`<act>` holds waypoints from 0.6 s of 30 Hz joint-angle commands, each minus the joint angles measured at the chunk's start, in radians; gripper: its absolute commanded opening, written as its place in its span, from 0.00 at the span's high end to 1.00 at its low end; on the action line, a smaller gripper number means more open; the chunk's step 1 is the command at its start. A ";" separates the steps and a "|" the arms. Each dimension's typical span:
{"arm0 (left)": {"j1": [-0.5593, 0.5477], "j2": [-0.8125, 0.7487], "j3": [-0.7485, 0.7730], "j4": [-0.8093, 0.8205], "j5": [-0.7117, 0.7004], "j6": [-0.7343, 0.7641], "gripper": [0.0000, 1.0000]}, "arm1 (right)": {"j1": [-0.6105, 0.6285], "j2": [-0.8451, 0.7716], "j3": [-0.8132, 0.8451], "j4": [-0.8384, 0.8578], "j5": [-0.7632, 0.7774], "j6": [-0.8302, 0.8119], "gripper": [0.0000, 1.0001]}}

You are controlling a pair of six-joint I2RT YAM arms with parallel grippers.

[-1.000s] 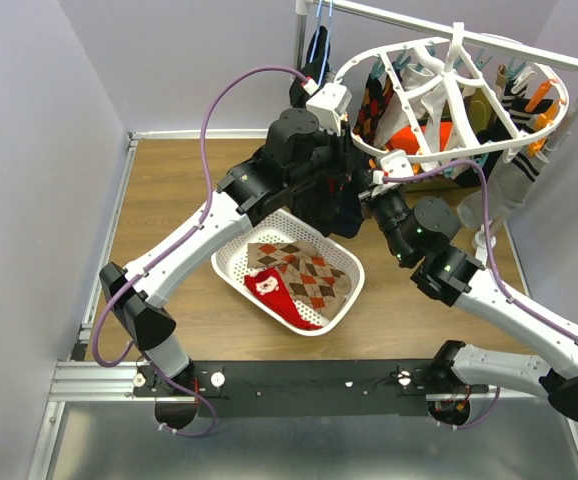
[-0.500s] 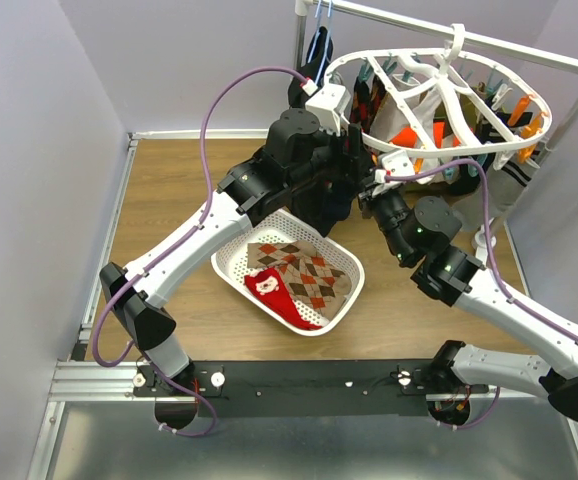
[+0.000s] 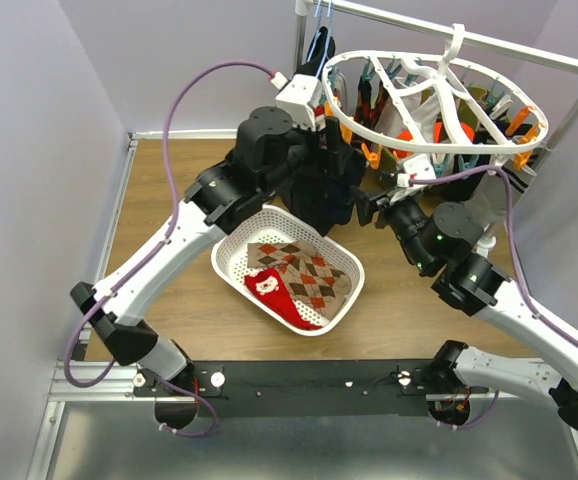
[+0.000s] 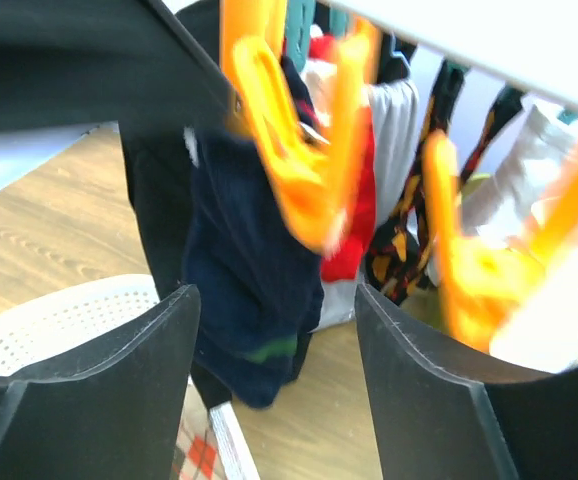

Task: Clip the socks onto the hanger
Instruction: Clamp the sock onto the hanger, then open the clamp at the hanger.

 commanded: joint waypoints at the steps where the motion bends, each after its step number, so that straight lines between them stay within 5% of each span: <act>1: 0.005 -0.077 -0.001 -0.041 -0.061 0.023 0.18 | -0.002 -0.063 0.005 -0.152 -0.025 0.074 0.27; 18: -0.096 -0.118 0.020 0.034 0.120 0.008 0.18 | 0.000 -0.119 0.007 -0.188 -0.008 0.145 0.26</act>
